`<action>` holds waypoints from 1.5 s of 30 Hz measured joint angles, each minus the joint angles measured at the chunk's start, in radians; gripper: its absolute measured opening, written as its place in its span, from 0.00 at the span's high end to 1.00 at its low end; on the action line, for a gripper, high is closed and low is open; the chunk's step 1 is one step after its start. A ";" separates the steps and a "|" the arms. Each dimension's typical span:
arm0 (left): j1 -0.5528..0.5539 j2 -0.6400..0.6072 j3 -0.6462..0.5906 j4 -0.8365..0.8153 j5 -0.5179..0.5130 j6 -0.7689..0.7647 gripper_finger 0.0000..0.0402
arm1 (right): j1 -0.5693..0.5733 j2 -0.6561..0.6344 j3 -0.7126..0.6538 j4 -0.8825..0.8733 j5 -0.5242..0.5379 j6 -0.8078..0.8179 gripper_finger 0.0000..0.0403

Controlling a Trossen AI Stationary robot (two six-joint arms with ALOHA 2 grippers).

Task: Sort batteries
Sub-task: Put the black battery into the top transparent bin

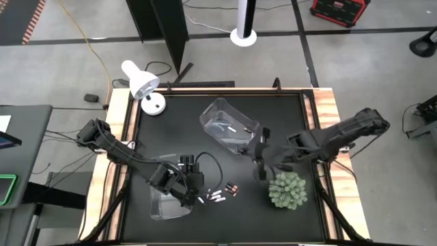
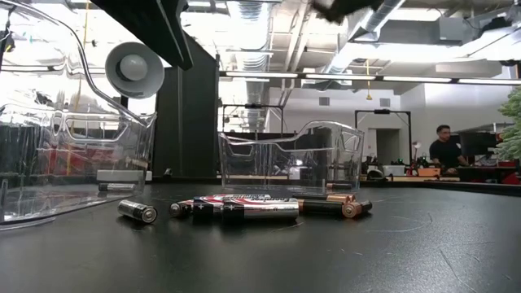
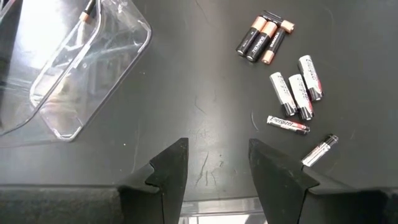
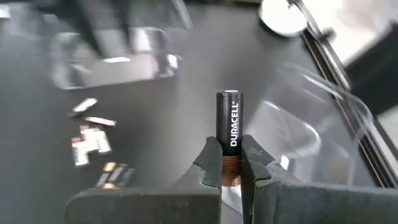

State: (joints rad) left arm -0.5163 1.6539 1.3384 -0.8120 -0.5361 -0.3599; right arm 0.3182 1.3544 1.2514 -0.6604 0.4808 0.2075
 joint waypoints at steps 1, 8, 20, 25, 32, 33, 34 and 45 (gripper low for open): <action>0.000 0.000 0.000 0.000 0.000 0.000 0.60 | -0.029 0.008 0.000 -0.007 -0.001 0.015 0.95; 0.000 0.000 0.000 0.001 0.001 -0.020 0.60 | -0.243 0.056 0.000 -0.071 -0.085 0.023 0.95; -0.008 -0.008 0.009 0.003 -0.038 -0.045 0.60 | -0.565 0.219 0.023 0.128 -0.396 -0.135 0.95; -0.029 -0.042 0.009 0.000 -0.080 -0.061 0.60 | -0.622 0.334 0.137 0.129 -0.449 -0.180 0.95; -0.073 -0.059 0.010 -0.010 -0.139 -0.080 0.60 | -0.659 0.526 0.313 0.049 -0.462 -0.182 0.95; -0.080 -0.059 0.010 -0.013 -0.152 -0.081 0.60 | -0.662 0.548 0.326 0.044 -0.462 -0.178 0.95; -0.089 -0.059 0.010 -0.016 -0.164 -0.081 0.60 | -0.662 0.570 0.337 0.043 -0.463 -0.173 0.95; -0.150 -0.059 0.010 -0.068 -0.256 -0.091 0.60 | -0.678 0.730 0.393 0.025 -0.462 -0.099 0.92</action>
State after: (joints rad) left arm -0.6666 1.5951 1.3487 -0.8799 -0.7917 -0.4513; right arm -0.3594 2.0844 1.6447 -0.6351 0.0185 0.1087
